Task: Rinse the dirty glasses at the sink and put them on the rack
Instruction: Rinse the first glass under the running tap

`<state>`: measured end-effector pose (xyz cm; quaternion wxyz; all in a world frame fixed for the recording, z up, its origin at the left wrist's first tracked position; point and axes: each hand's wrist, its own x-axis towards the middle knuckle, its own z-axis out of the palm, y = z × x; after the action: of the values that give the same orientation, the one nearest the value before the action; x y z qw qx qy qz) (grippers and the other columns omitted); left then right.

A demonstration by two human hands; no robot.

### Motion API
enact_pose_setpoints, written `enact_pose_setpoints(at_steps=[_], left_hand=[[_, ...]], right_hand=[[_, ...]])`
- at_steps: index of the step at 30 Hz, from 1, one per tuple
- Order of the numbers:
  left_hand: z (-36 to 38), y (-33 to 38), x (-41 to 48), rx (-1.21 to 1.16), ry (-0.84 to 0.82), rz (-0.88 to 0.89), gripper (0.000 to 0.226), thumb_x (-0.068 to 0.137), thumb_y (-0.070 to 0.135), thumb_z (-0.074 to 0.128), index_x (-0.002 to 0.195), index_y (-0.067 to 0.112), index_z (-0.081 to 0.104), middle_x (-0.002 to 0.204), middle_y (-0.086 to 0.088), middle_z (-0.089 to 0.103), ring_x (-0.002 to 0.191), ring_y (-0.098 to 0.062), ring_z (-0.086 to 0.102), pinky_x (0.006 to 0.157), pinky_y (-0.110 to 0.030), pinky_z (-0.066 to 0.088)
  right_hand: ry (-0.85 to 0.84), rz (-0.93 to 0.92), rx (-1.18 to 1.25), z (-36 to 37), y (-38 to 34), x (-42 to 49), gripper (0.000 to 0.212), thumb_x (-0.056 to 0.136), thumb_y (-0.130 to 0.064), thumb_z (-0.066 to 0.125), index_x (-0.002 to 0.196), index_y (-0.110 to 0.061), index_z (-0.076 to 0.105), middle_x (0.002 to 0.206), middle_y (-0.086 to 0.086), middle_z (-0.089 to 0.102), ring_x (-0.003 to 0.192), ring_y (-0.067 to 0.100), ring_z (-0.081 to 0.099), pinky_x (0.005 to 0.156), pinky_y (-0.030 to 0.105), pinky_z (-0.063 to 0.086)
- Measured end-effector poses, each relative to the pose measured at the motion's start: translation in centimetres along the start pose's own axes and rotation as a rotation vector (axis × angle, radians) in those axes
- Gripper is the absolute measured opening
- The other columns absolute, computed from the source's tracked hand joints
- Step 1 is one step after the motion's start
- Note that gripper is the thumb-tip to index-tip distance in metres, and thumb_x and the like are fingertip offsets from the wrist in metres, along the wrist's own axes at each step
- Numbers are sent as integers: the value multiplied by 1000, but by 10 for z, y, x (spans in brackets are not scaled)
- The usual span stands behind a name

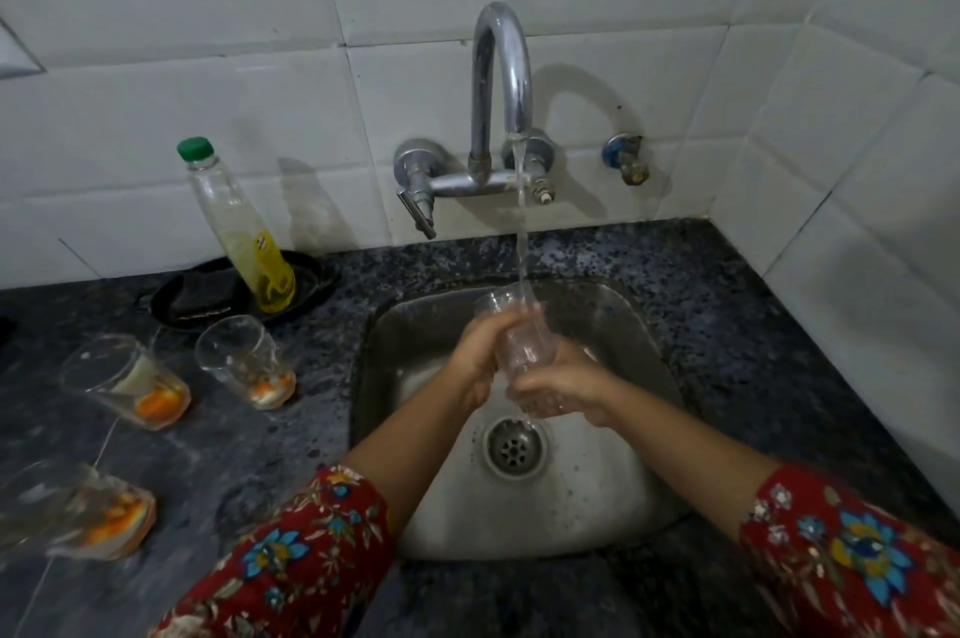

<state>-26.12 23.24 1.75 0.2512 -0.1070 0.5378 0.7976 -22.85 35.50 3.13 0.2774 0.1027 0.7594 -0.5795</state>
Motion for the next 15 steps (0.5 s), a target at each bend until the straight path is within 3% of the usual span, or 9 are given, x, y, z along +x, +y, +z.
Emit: enact_pose_setpoints(at_steps=[2,4,8,9,13,15], left_hand=[[-10,4,0,-56,-122,-68,53,72,28,74,118,4,62,103,-12,68,99,-26,63,103,-45,44],[-13,1,4,-69,-170,-67,58,73,28,73,124,4,59,109,-13,67,105,-28,61,106,-47,42],[6,0,5,107,97,87,23,73,28,78,92,17,73,90,-5,73,96,-24,66,94,-41,50],[7,3,4,149,94,100,21,73,30,78,90,18,73,90,-4,73,93,-22,67,91,-40,51],[-9,19,2,73,-269,3,47,77,32,67,117,7,61,105,-10,68,97,-24,64,99,-44,46],[-12,13,2,25,-216,17,53,76,38,68,119,8,60,109,-11,67,99,-24,65,98,-43,47]], right_hand=[[-300,101,126,-16,2,-8,31,77,-8,69,105,-13,59,83,8,68,78,20,65,75,33,53],[-362,88,173,-24,8,-8,38,73,-12,74,107,-13,59,86,10,69,83,24,64,75,36,53],[213,-103,-91,0,17,8,57,57,-23,81,107,-26,53,92,3,67,79,20,68,63,37,59],[218,-122,-75,1,18,9,57,57,-22,79,108,-26,53,89,3,67,76,19,68,62,37,59],[-299,18,183,-21,11,-5,50,67,-15,76,113,-17,57,89,5,69,80,22,69,60,28,52],[-390,77,220,-32,3,-8,34,72,-13,71,104,-11,61,83,7,70,73,19,69,49,21,50]])
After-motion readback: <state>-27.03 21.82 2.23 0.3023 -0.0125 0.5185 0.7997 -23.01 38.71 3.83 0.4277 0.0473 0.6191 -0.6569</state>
